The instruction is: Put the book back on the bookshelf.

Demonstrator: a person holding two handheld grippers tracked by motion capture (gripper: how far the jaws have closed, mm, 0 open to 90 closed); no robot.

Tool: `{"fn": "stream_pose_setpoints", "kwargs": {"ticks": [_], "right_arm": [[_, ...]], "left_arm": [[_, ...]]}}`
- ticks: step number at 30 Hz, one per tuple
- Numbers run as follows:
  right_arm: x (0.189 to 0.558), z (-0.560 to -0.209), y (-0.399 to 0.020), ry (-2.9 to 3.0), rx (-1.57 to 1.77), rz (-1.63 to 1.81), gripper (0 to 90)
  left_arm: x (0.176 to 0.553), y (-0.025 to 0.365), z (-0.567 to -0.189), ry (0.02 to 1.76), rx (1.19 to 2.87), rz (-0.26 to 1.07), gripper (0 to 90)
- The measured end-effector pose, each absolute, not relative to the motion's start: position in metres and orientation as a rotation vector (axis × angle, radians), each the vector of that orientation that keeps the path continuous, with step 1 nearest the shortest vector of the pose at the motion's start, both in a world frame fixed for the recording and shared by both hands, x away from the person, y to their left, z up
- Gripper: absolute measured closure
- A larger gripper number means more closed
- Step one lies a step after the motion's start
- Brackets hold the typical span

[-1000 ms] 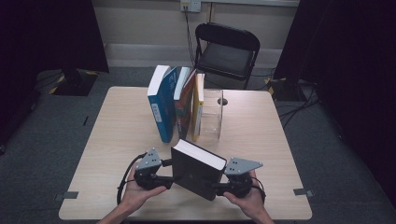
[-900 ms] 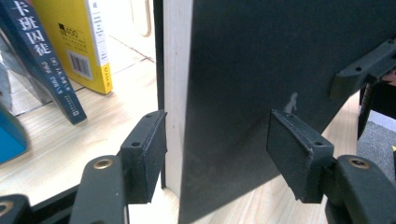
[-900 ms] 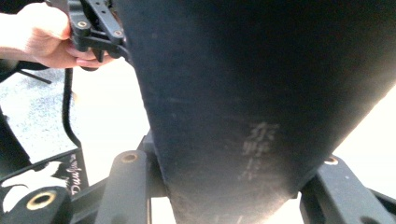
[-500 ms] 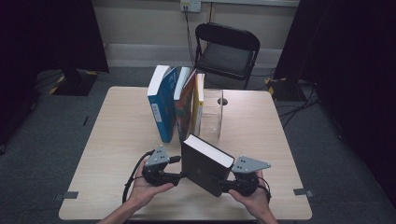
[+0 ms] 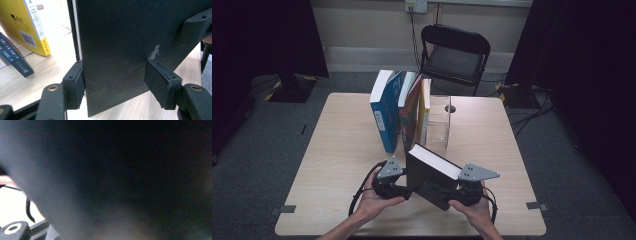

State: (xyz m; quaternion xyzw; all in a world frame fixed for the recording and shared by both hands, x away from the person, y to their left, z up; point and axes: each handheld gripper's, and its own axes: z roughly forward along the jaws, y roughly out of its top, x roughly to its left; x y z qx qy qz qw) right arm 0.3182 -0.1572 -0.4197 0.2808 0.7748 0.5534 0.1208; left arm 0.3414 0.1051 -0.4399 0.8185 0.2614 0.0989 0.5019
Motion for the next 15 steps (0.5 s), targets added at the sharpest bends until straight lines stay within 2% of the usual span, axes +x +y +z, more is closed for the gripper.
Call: {"fn": "stream_pose_setpoints", "kwargs": {"ticks": [9,15], "right_arm": [[0.314,-0.417,-0.155,2.255,0.805,1.550,50.9],[0.316,-0.416,-0.160,2.238,0.837,1.521,51.9]], "left_arm": [[0.341,0.105,-0.442,0.646,1.977,0.250,33.7],[0.341,0.119,-0.445,0.678,2.027,0.251,31.2]]}}
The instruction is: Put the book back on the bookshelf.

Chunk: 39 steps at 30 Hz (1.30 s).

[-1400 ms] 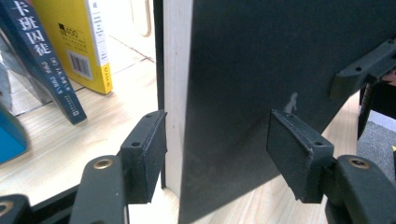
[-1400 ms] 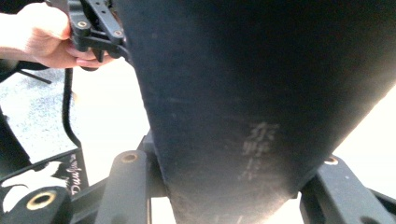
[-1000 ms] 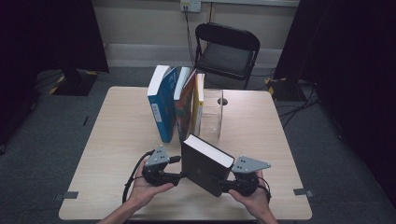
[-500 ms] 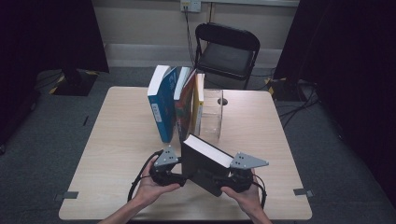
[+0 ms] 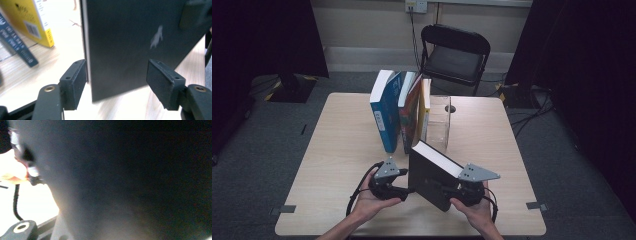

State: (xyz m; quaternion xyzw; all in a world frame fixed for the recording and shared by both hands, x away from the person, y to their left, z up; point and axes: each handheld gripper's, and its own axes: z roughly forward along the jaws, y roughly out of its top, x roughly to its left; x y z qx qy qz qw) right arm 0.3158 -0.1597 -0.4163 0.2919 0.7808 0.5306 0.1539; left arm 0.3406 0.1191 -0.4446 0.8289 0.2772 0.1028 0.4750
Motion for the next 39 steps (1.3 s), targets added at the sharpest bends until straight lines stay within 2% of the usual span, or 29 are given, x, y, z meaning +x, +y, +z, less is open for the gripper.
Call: {"fn": "stream_pose_setpoints", "kwargs": {"ticks": [4,5,8,13,16,19,21,29,39], "right_arm": [[0.317,-0.415,-0.167,2.220,0.852,1.499,52.0],[0.318,-0.415,-0.169,2.214,0.861,1.497,52.0],[0.321,-0.416,-0.174,2.206,0.877,1.494,52.0],[0.327,-0.415,-0.179,2.198,0.890,1.483,52.0],[0.332,-0.415,-0.182,2.186,0.905,1.476,52.0],[0.338,-0.415,-0.185,2.175,0.920,1.468,52.0],[0.343,-0.415,-0.186,2.162,0.931,1.461,52.0],[0.359,-0.414,-0.190,2.137,0.957,1.443,52.0],[0.380,-0.415,-0.194,2.102,1.007,1.426,52.0]], "left_arm": [[0.349,0.140,-0.449,0.786,2.050,0.133,23.7],[0.352,0.148,-0.452,0.829,2.056,0.153,20.8],[0.356,0.161,-0.456,0.939,2.105,0.219,21.6],[0.354,0.197,-0.465,0.961,2.143,0.300,19.6],[0.357,0.220,-0.473,1.044,2.145,0.345,15.0],[0.362,0.232,-0.484,1.107,2.163,0.380,15.9],[0.365,0.232,-0.488,1.134,2.183,0.420,16.0],[0.368,0.223,-0.492,1.157,2.168,0.443,15.3],[0.367,0.221,-0.502,1.154,2.092,0.480,3.0]]}}
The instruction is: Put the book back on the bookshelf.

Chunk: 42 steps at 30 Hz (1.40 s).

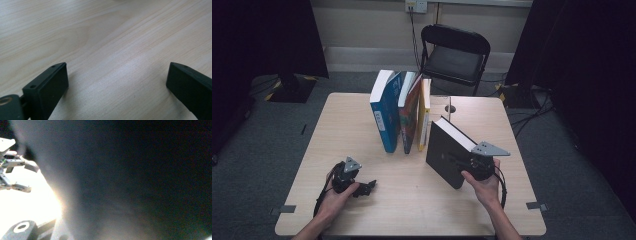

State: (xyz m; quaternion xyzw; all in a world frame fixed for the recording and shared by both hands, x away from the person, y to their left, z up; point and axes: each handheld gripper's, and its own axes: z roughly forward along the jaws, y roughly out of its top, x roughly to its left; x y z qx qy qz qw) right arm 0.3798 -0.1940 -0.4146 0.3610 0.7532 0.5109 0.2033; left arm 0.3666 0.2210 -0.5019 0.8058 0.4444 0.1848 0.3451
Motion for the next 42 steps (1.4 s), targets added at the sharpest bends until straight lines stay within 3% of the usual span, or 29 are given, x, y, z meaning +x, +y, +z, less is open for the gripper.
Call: {"fn": "stream_pose_setpoints", "kwargs": {"ticks": [18,42], "right_arm": [[0.395,-0.412,-0.195,2.111,1.052,1.400,50.5],[0.411,-0.337,-0.182,2.316,1.132,1.202,48.3]], "left_arm": [[0.368,0.220,-0.502,1.163,2.097,0.478,0.4],[0.368,0.220,-0.502,1.163,2.099,0.473,0.0]]}}
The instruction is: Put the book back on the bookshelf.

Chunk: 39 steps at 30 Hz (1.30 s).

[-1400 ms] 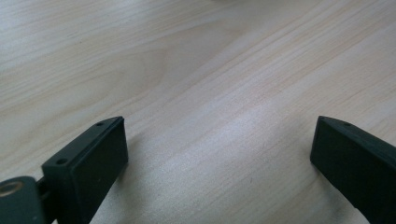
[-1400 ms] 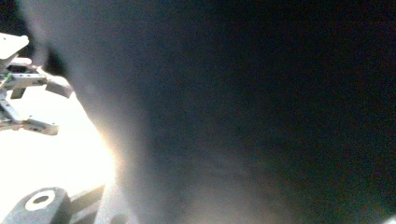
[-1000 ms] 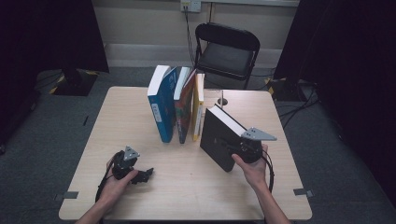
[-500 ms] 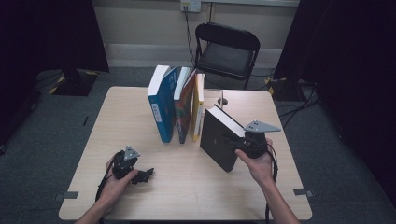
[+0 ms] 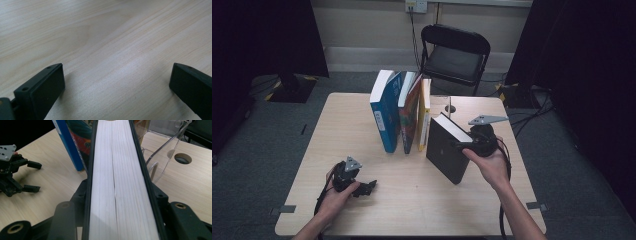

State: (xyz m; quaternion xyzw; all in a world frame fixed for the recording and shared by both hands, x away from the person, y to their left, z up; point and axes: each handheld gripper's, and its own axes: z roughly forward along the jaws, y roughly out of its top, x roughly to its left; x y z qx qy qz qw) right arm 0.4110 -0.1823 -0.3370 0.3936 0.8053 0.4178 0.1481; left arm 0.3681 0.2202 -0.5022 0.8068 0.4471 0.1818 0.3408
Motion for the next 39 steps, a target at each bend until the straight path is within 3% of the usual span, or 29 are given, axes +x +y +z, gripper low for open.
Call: {"fn": "stream_pose_setpoints", "kwargs": {"ticks": [39], "right_arm": [[0.452,-0.317,-0.147,2.671,1.183,0.639,52.0]], "left_arm": [[0.369,0.220,-0.502,1.158,2.099,0.469,0.0]]}}
